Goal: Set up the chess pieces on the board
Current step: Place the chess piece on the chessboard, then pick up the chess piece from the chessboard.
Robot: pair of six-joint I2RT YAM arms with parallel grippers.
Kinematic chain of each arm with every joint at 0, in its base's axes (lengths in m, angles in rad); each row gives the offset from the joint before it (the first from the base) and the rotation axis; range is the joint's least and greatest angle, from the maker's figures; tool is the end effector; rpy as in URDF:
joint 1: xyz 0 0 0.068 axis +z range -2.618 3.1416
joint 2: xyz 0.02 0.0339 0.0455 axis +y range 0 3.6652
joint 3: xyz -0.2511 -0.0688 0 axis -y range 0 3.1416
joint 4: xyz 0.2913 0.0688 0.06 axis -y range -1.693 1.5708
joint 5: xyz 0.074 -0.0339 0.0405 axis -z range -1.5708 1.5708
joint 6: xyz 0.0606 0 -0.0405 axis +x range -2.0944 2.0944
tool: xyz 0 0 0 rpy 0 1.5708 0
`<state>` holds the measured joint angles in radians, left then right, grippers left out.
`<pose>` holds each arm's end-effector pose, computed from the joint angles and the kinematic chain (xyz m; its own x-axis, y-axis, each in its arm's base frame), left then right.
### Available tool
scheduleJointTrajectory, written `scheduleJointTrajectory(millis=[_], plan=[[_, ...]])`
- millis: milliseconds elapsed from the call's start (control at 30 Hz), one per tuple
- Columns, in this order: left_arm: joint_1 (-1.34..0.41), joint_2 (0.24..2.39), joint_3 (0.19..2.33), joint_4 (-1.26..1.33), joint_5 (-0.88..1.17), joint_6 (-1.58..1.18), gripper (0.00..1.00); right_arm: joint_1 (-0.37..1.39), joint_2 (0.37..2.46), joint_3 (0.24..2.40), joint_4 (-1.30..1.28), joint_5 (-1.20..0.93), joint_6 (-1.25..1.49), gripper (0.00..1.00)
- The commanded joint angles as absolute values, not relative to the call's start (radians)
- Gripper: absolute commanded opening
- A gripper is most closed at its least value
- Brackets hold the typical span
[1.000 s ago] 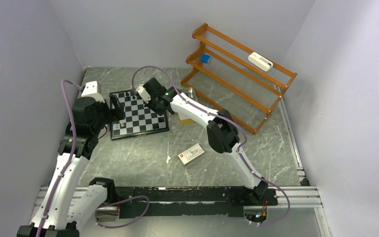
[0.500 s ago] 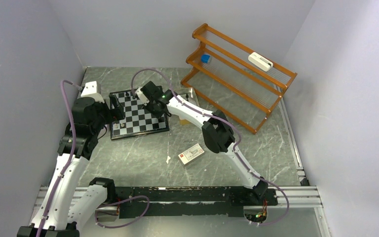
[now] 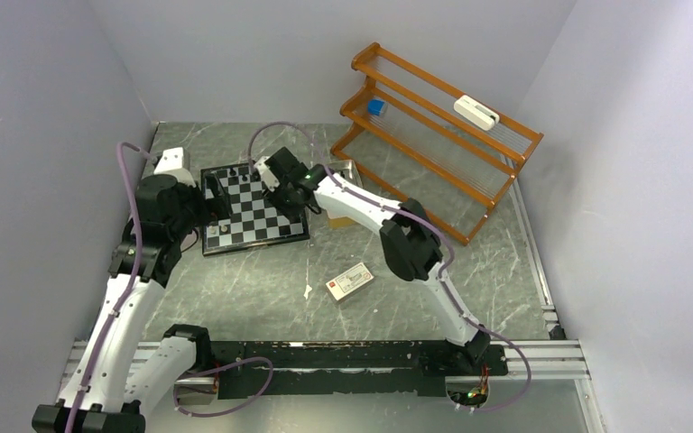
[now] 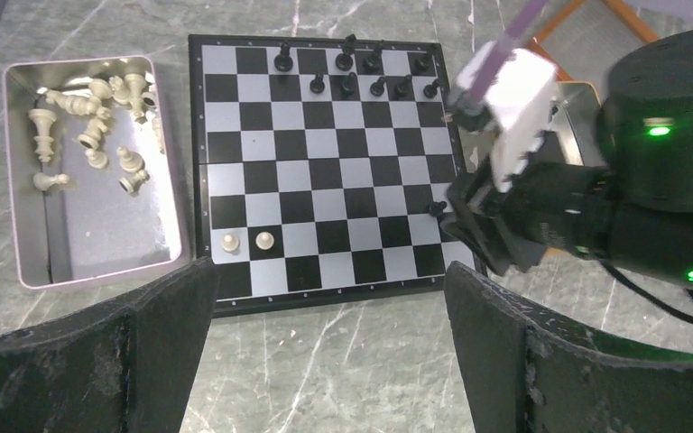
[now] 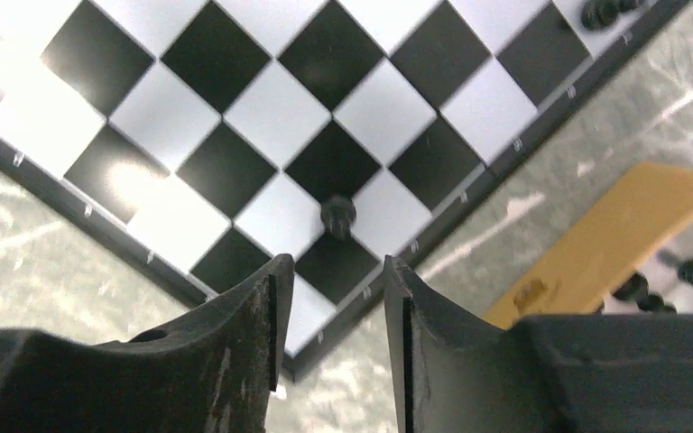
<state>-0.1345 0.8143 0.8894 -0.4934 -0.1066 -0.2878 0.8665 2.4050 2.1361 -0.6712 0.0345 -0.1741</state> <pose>0.2549 -0.0280 0.3233 -0.3965 -0.2312 -0.8885 -0.0788 0.9728 -0.2179 0.3785 0.4423 0.1540 -0.3854 -0.7209 -0.5760 -0.8277 0.5460 -0.1296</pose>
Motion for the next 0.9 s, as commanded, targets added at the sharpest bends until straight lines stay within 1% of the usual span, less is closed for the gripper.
scheduleJointTrajectory(millis=[0,67,167,200,267,300,467,533,567,600,767,867], plan=[[-0.123,0.842,0.913,-0.47,-0.018,-0.291,1.0,0.819,2.211,1.975,-0.544,-0.022,-0.107,0.47],[-0.123,0.869,0.917,-0.466,0.012,-0.296,1.0,0.793,2.114,1.868,-0.482,-0.049,-0.078,0.5],[-0.123,0.929,0.94,-0.46,0.063,-0.29,1.0,0.753,1.991,1.715,-0.382,-0.068,-0.019,0.61],[-0.123,0.955,0.951,-0.459,0.085,-0.285,1.0,0.741,1.949,1.669,-0.353,-0.07,-0.004,0.63],[-0.123,1.03,0.982,-0.464,0.148,-0.275,0.86,0.729,1.864,1.572,-0.294,-0.058,0.042,0.67],[-0.123,1.07,1.001,-0.47,0.174,-0.27,0.82,0.726,1.821,1.523,-0.266,-0.051,0.051,0.69],[-0.129,1.296,1.088,-0.484,0.235,-0.258,0.75,0.724,1.641,1.344,-0.179,-0.043,0.093,0.83],[-0.148,1.371,1.117,-0.475,0.229,-0.258,0.72,0.725,1.579,1.276,-0.143,-0.054,0.108,0.92],[-0.172,1.409,1.137,-0.478,0.214,-0.259,0.72,0.725,1.549,1.244,-0.127,-0.053,0.116,0.98],[-0.194,1.452,1.16,-0.488,0.193,-0.259,0.72,0.725,1.524,1.217,-0.112,-0.053,0.125,1.0],[-0.314,1.631,1.314,-0.541,0.076,-0.262,0.69,0.724,1.41,1.101,-0.057,-0.053,0.156,1.0],[-0.351,1.701,1.365,-0.55,0.039,-0.261,0.62,0.724,1.355,1.044,-0.019,-0.019,0.179,1.0]])
